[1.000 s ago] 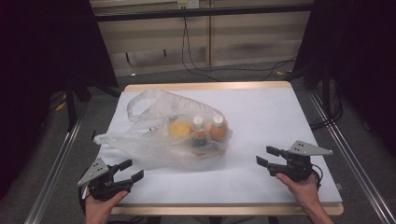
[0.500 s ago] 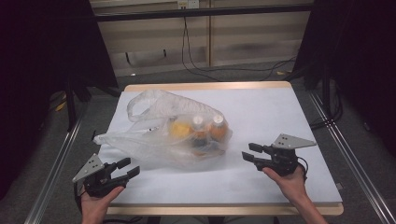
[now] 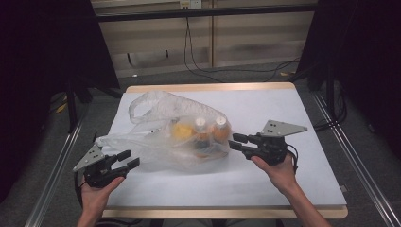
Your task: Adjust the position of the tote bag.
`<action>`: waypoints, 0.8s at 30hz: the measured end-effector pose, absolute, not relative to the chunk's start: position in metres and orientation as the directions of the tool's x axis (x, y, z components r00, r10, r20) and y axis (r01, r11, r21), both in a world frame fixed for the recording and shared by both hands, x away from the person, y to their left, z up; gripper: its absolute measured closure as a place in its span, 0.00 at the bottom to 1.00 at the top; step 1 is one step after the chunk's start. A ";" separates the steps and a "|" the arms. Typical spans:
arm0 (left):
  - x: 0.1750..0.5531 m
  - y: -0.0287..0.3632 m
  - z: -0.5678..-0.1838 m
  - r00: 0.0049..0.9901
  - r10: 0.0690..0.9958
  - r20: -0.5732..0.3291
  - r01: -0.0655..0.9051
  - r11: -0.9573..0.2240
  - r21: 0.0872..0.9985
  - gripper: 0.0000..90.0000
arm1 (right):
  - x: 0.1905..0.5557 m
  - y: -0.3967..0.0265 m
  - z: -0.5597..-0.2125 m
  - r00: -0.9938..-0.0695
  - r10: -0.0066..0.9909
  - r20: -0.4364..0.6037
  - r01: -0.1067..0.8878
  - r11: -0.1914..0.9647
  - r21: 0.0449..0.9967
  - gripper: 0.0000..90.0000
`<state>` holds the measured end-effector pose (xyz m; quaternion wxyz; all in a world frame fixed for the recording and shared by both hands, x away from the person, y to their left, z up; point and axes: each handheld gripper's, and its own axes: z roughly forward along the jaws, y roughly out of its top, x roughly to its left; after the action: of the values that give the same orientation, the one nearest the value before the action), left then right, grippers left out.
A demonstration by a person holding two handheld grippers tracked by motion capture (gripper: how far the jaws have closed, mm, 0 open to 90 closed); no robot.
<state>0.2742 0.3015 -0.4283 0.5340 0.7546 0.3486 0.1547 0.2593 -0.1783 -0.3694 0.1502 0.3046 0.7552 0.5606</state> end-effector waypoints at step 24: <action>0.314 0.304 -0.410 0.683 0.716 -0.144 0.370 -0.169 0.914 0.60 | 0.320 -0.057 -0.308 -0.899 0.436 0.037 0.190 0.313 0.931 0.83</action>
<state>0.3142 0.3041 -0.4099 0.5325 0.7469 0.3636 0.1627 0.3197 -0.0572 -0.3081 0.1112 0.1948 0.8024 0.5530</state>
